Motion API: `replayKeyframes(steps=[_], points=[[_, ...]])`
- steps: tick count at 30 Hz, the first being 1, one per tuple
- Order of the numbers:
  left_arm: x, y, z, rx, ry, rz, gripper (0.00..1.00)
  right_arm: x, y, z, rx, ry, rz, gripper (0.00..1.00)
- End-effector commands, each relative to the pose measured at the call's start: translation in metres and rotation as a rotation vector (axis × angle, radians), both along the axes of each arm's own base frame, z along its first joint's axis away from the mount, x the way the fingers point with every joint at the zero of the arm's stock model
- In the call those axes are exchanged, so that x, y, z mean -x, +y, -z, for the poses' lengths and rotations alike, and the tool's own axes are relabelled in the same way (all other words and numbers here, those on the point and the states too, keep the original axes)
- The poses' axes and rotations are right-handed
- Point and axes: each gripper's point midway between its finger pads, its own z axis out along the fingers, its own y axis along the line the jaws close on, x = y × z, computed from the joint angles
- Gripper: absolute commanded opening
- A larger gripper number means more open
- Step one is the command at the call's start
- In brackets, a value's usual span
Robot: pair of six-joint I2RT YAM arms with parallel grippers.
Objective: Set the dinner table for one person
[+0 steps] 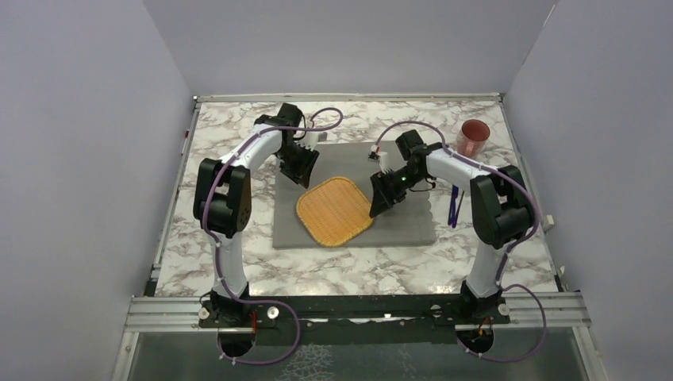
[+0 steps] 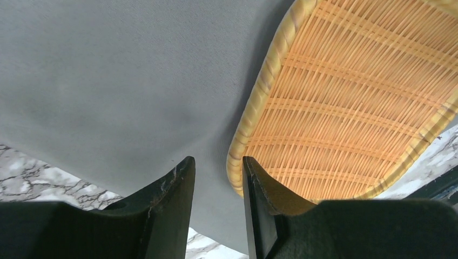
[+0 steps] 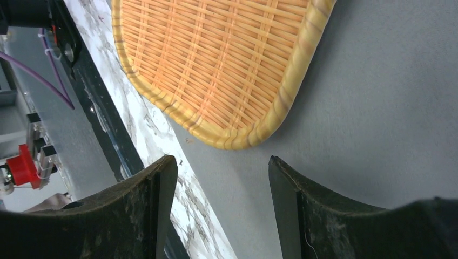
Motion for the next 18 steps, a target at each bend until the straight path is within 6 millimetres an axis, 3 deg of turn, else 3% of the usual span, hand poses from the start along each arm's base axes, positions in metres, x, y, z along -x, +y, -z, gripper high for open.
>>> replayKeyframes(steps=[1, 18], points=[[0.004, -0.012, -0.015, 0.093, -0.033, 0.028, 0.41, -0.009, 0.016, -0.004, -0.083, 0.010, -0.017, 0.66], [0.007, -0.013, -0.013, 0.112, -0.025, 0.019, 0.39, -0.016, 0.023, 0.013, -0.076, 0.070, -0.021, 0.61]])
